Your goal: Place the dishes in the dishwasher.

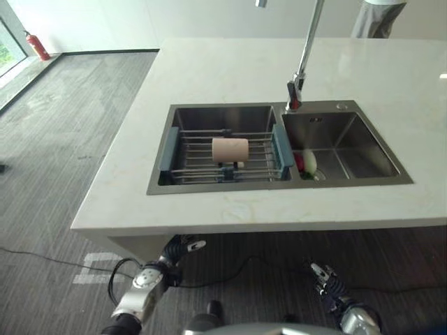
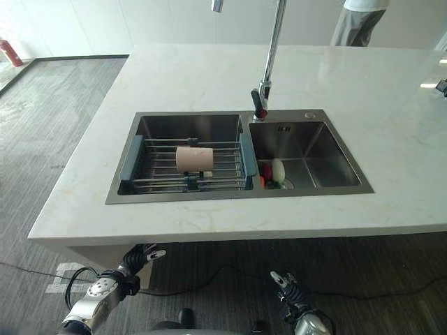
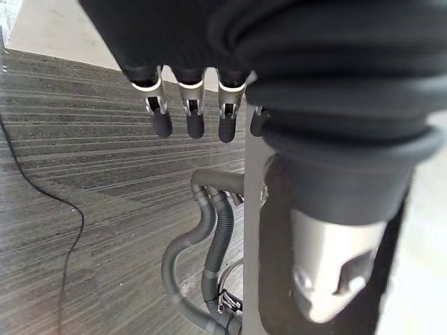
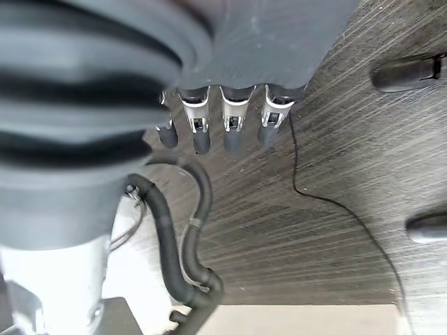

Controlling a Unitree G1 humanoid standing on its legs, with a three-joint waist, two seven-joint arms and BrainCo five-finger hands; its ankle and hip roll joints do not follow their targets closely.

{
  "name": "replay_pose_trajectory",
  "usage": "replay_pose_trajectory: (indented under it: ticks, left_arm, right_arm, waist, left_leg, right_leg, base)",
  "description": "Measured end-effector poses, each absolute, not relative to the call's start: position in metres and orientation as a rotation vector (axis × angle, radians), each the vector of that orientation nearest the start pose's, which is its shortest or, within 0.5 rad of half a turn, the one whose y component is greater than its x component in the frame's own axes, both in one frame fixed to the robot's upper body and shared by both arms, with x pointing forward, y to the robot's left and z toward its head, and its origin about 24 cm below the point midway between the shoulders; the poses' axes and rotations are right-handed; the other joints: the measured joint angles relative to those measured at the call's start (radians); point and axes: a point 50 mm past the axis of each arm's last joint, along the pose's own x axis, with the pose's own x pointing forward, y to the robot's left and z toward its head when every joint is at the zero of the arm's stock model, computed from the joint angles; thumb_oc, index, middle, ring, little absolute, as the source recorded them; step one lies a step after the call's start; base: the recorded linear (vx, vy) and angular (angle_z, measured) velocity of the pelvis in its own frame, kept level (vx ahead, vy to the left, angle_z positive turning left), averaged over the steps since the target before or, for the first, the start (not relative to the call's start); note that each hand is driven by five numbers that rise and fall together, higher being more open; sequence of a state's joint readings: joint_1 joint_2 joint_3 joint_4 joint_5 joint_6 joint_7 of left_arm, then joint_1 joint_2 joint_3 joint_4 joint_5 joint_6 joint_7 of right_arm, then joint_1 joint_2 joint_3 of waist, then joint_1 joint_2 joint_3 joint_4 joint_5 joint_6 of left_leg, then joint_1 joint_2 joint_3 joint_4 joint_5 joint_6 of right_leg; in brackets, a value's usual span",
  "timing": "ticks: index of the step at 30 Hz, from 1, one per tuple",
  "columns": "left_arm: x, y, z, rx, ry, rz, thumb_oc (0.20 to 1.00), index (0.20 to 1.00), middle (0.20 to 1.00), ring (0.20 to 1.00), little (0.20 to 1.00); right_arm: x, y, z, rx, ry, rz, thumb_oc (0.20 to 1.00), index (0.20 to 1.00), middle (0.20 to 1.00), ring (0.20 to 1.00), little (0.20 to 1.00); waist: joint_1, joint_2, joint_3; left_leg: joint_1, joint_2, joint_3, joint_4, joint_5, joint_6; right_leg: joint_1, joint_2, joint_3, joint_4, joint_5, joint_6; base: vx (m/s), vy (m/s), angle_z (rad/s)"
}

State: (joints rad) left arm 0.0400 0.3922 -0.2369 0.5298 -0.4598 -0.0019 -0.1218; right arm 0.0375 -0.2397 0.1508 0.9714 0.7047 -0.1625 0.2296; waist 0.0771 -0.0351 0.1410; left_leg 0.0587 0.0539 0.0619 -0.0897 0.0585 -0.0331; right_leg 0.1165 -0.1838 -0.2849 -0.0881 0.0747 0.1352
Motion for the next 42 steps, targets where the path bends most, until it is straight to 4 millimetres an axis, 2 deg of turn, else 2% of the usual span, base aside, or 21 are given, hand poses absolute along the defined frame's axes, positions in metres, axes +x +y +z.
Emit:
replay_pose_trajectory:
  ticks: [4, 6, 7, 9, 12, 15, 17, 21, 24, 28, 29, 30, 31, 32, 33, 35, 36, 37, 38, 41, 42]
  left_arm:
    - [0.192, 0.214, -0.083, -0.062, 0.651, -0.092, 1.000, 1.000, 1.000, 1.000, 1.000]
    - [0.169, 0.210, -0.110, -0.133, 0.799, -0.036, 1.000, 1.000, 1.000, 1.000, 1.000]
    - [0.154, 0.211, -0.121, -0.157, 0.866, -0.005, 1.000, 1.000, 1.000, 1.000, 1.000]
    - [0.104, 0.214, -0.155, -0.282, 1.091, 0.172, 1.000, 1.000, 1.000, 1.000, 1.000]
    - [0.052, 0.235, -0.167, -0.439, 1.206, 0.445, 1.000, 1.000, 1.000, 1.000, 1.000]
    - [0.016, 0.253, -0.165, -0.699, 1.127, 0.782, 1.000, 1.000, 1.000, 1.000, 1.000]
    - [0.015, 0.261, -0.163, -0.821, 1.038, 0.900, 1.000, 1.000, 1.000, 1.000, 1.000]
    - [0.055, 0.275, -0.153, -0.901, 0.843, 0.961, 1.000, 1.000, 1.000, 1.000, 1.000]
    - [0.070, 0.312, -0.137, -0.837, 0.747, 1.115, 1.000, 1.000, 1.000, 1.000, 1.000]
    - [0.046, 0.423, -0.069, -0.685, 0.489, 1.436, 1.000, 1.000, 1.000, 1.000, 1.000]
    - [0.043, 0.466, -0.023, -0.581, 0.340, 1.519, 1.000, 1.000, 1.000, 1.000, 1.000]
    - [0.045, 0.492, 0.016, -0.487, 0.237, 1.562, 1.000, 1.000, 1.000, 1.000, 1.000]
    - [0.049, 0.509, 0.048, -0.396, 0.137, 1.601, 1.000, 1.000, 1.000, 1.000, 1.000]
    - [0.054, 0.510, 0.053, -0.362, 0.130, 1.607, 1.000, 1.000, 1.000, 1.000, 1.000]
    - [0.062, 0.512, 0.063, -0.284, 0.123, 1.609, 1.000, 1.000, 1.000, 1.000, 1.000]
    - [0.117, 0.504, 0.130, 0.081, -0.095, 1.444, 1.000, 1.000, 1.000, 1.000, 1.000]
    - [0.131, 0.494, 0.156, 0.215, -0.212, 1.410, 1.000, 1.000, 1.000, 1.000, 1.000]
    - [0.142, 0.483, 0.198, 0.424, -0.383, 1.419, 1.000, 1.000, 1.000, 1.000, 1.000]
    - [0.148, 0.477, 0.222, 0.512, -0.475, 1.419, 1.000, 1.000, 1.000, 1.000, 1.000]
    - [0.173, 0.441, 0.282, 0.590, -0.771, 1.292, 1.000, 1.000, 1.000, 1.000, 1.000]
    - [0.190, 0.415, 0.296, 0.615, -0.852, 1.156, 1.000, 1.000, 1.000, 1.000, 1.000]
  right_arm:
    - [0.143, -0.216, -0.132, 0.409, 0.757, -0.141, 1.000, 1.000, 1.000, 1.000, 1.000]
    - [0.142, -0.217, -0.133, 0.408, 0.765, -0.145, 1.000, 1.000, 1.000, 1.000, 1.000]
    - [0.140, -0.218, -0.134, 0.406, 0.774, -0.150, 1.000, 1.000, 1.000, 1.000, 1.000]
    - [0.134, -0.221, -0.140, 0.394, 0.821, -0.171, 1.000, 1.000, 1.000, 1.000, 1.000]
    - [0.128, -0.223, -0.143, 0.390, 0.848, -0.188, 1.000, 1.000, 1.000, 1.000, 1.000]
    - [0.123, -0.226, -0.144, 0.380, 0.857, -0.198, 1.000, 1.000, 1.000, 1.000, 1.000]
    - [0.123, -0.227, -0.144, 0.378, 0.856, -0.196, 1.000, 1.000, 1.000, 1.000, 1.000]
    - [0.123, -0.236, -0.143, 0.355, 0.855, -0.205, 1.000, 1.000, 1.000, 1.000, 1.000]
    - [0.122, -0.255, -0.137, 0.301, 0.844, -0.226, 1.000, 1.000, 1.000, 1.000, 1.000]
    - [0.119, -0.279, -0.130, 0.207, 0.857, -0.221, 1.000, 1.000, 1.000, 1.000, 1.000]
    - [0.115, -0.283, -0.129, 0.183, 0.867, -0.221, 1.000, 1.000, 1.000, 1.000, 1.000]
    - [0.112, -0.284, -0.130, 0.179, 0.875, -0.225, 1.000, 1.000, 1.000, 1.000, 1.000]
    - [0.110, -0.282, -0.131, 0.182, 0.882, -0.227, 1.000, 1.000, 1.000, 1.000, 1.000]
    - [0.109, -0.280, -0.132, 0.178, 0.889, -0.223, 1.000, 1.000, 1.000, 1.000, 1.000]
    - [0.108, -0.277, -0.133, 0.168, 0.902, -0.206, 1.000, 1.000, 1.000, 1.000, 1.000]
    - [0.102, -0.268, -0.136, 0.186, 0.895, -0.206, 1.000, 1.000, 1.000, 1.000, 1.000]
    - [0.101, -0.265, -0.136, 0.194, 0.892, -0.209, 1.000, 1.000, 1.000, 1.000, 1.000]
    - [0.099, -0.260, -0.138, 0.222, 0.893, -0.216, 1.000, 1.000, 1.000, 1.000, 1.000]
    - [0.097, -0.257, -0.140, 0.231, 0.897, -0.215, 1.000, 1.000, 1.000, 1.000, 1.000]
    - [0.089, -0.247, -0.145, 0.264, 0.920, -0.213, 1.000, 1.000, 1.000, 1.000, 1.000]
    - [0.089, -0.242, -0.146, 0.282, 0.920, -0.207, 1.000, 1.000, 1.000, 1.000, 1.000]
  waist:
    - [0.002, 0.000, 0.000]
    - [-0.001, -0.001, -0.002]
    - [-0.001, -0.002, -0.003]
    - [-0.002, -0.007, -0.006]
    - [0.005, -0.006, -0.016]
    - [0.007, 0.018, -0.039]
    - [0.010, 0.038, -0.051]
    - [0.011, 0.081, -0.073]
    - [0.005, 0.114, -0.075]
    - [-0.019, 0.151, -0.075]
    - [-0.016, 0.160, -0.081]
    - [-0.012, 0.167, -0.088]
    - [-0.011, 0.197, -0.098]
    - [-0.010, 0.218, -0.111]
    - [-0.007, 0.216, -0.114]
    - [0.036, 0.201, -0.114]
    - [0.041, 0.189, -0.114]
    - [0.041, 0.166, -0.115]
    - [0.033, 0.153, -0.118]
    - [0.038, 0.100, -0.115]
    - [0.029, 0.075, -0.116]
  left_leg:
    - [0.000, 0.002, -0.003, 0.000, 0.006, -0.009]
    - [-0.001, 0.005, -0.003, 0.001, 0.007, -0.010]
    - [-0.002, 0.007, -0.004, 0.000, 0.007, -0.011]
    - [-0.002, 0.013, -0.008, 0.000, 0.008, -0.015]
    - [-0.002, 0.021, -0.025, -0.001, 0.004, -0.016]
    - [-0.001, 0.021, -0.025, -0.001, 0.000, -0.018]
    - [0.000, 0.021, -0.025, -0.001, 0.000, -0.018]
    - [0.001, 0.020, -0.029, -0.001, 0.000, -0.018]
    - [0.011, 0.019, -0.030, -0.002, 0.000, -0.018]
    - [0.013, 0.020, -0.027, -0.003, -0.001, -0.013]
    - [0.013, 0.018, -0.027, -0.003, -0.004, -0.012]
    - [0.014, 0.016, -0.027, -0.003, -0.004, -0.013]
    - [0.013, 0.009, -0.026, -0.003, -0.003, -0.017]
    - [0.015, 0.008, -0.026, -0.003, -0.003, -0.019]
    - [0.015, 0.009, -0.027, -0.003, -0.004, -0.022]
    - [0.008, 0.020, -0.035, -0.003, 0.002, -0.030]
    - [0.004, 0.021, -0.045, -0.003, 0.003, -0.034]
    - [0.003, 0.025, -0.048, -0.003, 0.001, -0.039]
    - [0.004, 0.028, -0.048, -0.003, -0.002, -0.046]
    - [0.006, 0.035, -0.048, -0.003, -0.001, -0.050]
    - [0.008, 0.035, -0.045, -0.003, -0.001, -0.050]
  right_leg:
    - [0.002, 0.002, -0.003, 0.000, 0.000, 0.000]
    - [0.002, 0.004, -0.004, 0.000, -0.001, -0.001]
    - [0.002, 0.005, -0.005, 0.000, -0.001, -0.002]
    - [0.005, 0.011, -0.012, 0.000, -0.004, -0.005]
    - [0.015, 0.020, -0.031, 0.000, -0.012, -0.016]
    - [0.017, 0.020, -0.031, 0.000, -0.022, -0.025]
    - [0.018, 0.019, -0.032, 0.000, -0.024, -0.028]
    - [0.023, 0.019, -0.035, -0.001, -0.023, -0.027]
    - [0.033, 0.017, -0.040, -0.006, -0.026, -0.026]
    - [0.032, 0.016, -0.041, -0.006, -0.031, -0.025]
    - [0.032, 0.015, -0.040, -0.006, -0.035, -0.023]
    - [0.033, 0.013, -0.039, -0.006, -0.035, -0.019]
    - [0.033, 0.008, -0.038, -0.006, -0.028, -0.003]
    - [0.034, 0.006, -0.038, -0.006, -0.027, -0.002]
    - [0.035, 0.008, -0.040, -0.006, -0.028, -0.002]
    - [0.033, 0.019, -0.048, 0.000, -0.029, -0.005]
    - [0.033, 0.022, -0.055, 0.000, -0.030, -0.006]
    - [0.034, 0.027, -0.057, 0.000, -0.032, -0.008]
    - [0.034, 0.030, -0.056, 0.000, -0.033, -0.010]
    - [0.037, 0.037, -0.055, 0.000, -0.037, -0.016]
    - [0.037, 0.036, -0.052, 0.000, -0.037, -0.016]
  base:
    - [0.00, -0.039, 0.02]
    - [0.00, -0.068, 0.00]
    - [0.00, -0.084, 0.02]
    - [-0.01, -0.067, 0.08]
    - [0.02, -0.033, 0.15]
    - [0.03, 0.004, 0.00]
    - [0.01, 0.016, 0.01]
    - [0.00, 0.056, 0.03]
    - [0.00, 0.099, 0.02]
    - [0.01, 0.065, -0.02]
    - [0.03, 0.016, 0.03]
    - [0.05, -0.013, 0.01]
    - [0.04, -0.041, 0.01]
    - [0.02, -0.058, 0.01]
    - [0.00, -0.087, 0.03]
    - [0.00, -0.129, 0.11]
    - [0.04, -0.173, 0.15]
    - [0.05, -0.134, 0.09]
    - [0.08, -0.132, 0.02]
    - [0.04, -0.042, -0.02]
    - [0.03, -0.021, -0.04]
